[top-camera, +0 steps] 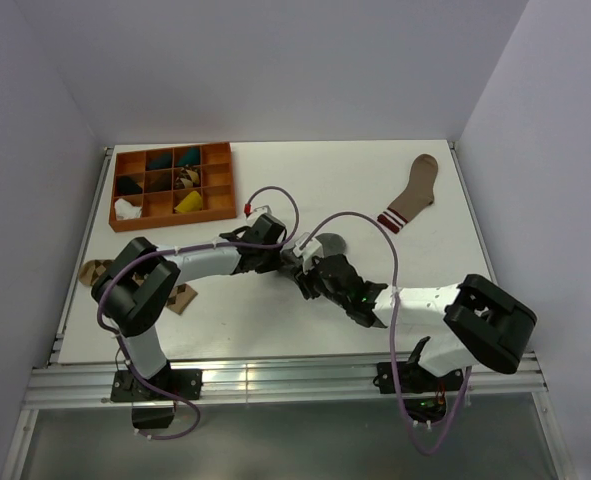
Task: Roll the socks
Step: Roll the sock at the center of the board.
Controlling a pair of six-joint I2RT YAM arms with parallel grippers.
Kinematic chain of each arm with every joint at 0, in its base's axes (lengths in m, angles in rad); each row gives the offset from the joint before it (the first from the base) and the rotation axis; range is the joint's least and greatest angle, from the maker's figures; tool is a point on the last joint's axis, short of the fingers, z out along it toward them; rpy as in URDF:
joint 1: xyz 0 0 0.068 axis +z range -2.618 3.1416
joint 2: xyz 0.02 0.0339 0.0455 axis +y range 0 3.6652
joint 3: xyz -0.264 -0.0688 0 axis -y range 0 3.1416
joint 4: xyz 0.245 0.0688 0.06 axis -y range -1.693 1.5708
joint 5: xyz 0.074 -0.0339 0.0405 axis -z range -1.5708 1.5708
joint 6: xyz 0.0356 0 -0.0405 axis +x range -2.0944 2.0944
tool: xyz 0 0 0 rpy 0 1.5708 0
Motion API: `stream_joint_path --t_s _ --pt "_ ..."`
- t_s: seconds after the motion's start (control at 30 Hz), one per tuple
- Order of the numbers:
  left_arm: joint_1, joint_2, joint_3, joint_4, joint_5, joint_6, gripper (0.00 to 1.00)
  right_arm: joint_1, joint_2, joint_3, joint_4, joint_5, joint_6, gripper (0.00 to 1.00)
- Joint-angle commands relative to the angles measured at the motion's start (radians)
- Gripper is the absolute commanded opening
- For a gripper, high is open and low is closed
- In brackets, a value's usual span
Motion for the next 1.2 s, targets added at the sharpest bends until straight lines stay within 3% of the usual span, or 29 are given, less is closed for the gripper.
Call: stream_joint_path --t_s 0.0,0.9,1.1,1.17 --pt "-0.007 0.029 0.024 -0.062 0.031 0.01 0.0 0.009 0.038 0.011 0.056 0.03 -0.009 0.52" --pt "-0.007 0.026 0.02 -0.056 0.045 0.007 0.0 0.035 0.244 0.143 0.053 0.066 -0.082 0.54" --pt "-0.005 0.032 0.02 -0.064 0.048 -0.016 0.0 0.049 0.303 0.162 0.025 0.077 -0.054 0.43" --pt "-0.005 0.026 0.011 -0.056 0.048 -0.028 0.0 0.049 0.307 0.157 0.016 0.077 -0.03 0.34"
